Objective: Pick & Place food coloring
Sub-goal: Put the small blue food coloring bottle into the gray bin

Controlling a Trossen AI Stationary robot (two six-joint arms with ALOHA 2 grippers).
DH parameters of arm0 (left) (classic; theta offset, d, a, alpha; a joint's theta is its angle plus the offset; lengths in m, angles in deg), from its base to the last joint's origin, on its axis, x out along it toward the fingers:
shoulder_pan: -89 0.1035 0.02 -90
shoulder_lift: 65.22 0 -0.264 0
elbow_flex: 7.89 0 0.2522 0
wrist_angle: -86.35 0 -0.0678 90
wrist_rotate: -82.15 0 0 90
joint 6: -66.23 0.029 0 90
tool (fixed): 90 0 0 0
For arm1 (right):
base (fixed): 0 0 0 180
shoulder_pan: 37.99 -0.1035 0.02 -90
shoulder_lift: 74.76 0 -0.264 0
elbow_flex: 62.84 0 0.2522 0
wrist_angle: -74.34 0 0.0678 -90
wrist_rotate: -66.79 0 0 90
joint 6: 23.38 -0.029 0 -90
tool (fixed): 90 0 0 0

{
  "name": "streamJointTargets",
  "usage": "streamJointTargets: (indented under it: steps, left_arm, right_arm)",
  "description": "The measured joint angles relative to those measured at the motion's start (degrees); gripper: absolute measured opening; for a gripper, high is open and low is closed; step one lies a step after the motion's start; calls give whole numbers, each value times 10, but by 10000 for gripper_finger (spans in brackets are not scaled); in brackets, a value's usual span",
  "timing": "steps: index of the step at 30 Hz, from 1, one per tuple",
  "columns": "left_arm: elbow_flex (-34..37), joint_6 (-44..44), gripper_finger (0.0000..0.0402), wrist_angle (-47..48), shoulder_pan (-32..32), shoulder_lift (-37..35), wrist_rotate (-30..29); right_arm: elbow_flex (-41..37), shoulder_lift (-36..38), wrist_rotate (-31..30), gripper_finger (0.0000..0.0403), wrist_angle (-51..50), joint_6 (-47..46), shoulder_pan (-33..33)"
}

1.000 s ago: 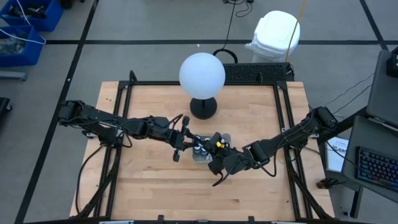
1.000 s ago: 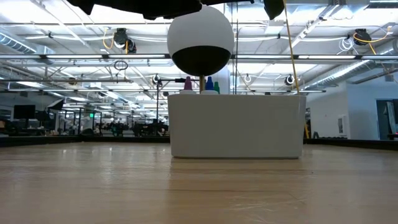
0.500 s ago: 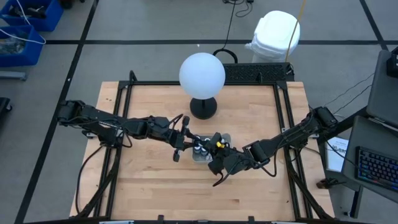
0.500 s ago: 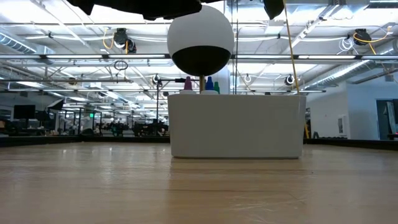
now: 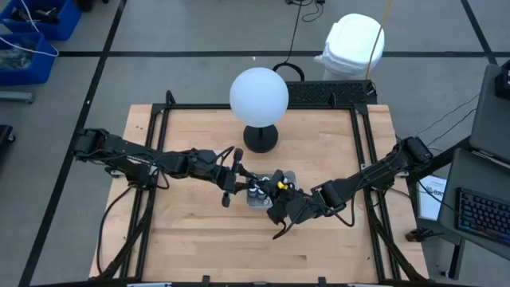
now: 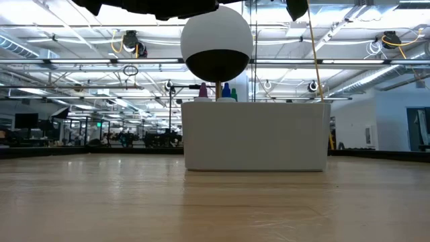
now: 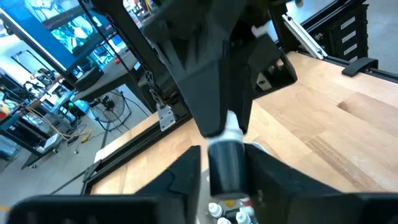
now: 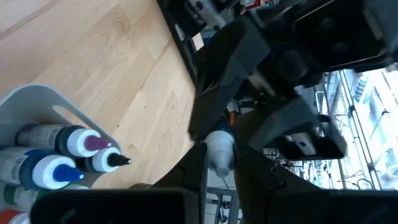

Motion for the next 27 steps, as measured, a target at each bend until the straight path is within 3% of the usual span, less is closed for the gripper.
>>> streamJointTargets:
  steps: [8, 15, 21, 24, 27]
  left_arm:
    - [-1, 13, 243, -2, -5, 0, -7]
    - [-2, -6, 329, 119, -27, -54, -128]
    - [12, -107, 341, 289, -41, -121, -153]
    - [50, -151, 321, 297, -44, -142, -155]
    - [104, -171, 279, 269, -43, -153, -167]
  right_arm:
    - [0, 0, -8, 49, -16, -9, 0]
    - [0, 7, -61, 49, -95, -62, 0]
    - [0, 43, -61, 49, -195, -182, -8]
    - [9, 60, -55, 49, -259, -244, -8]
    - [48, 61, 6, 46, -355, -325, 1]
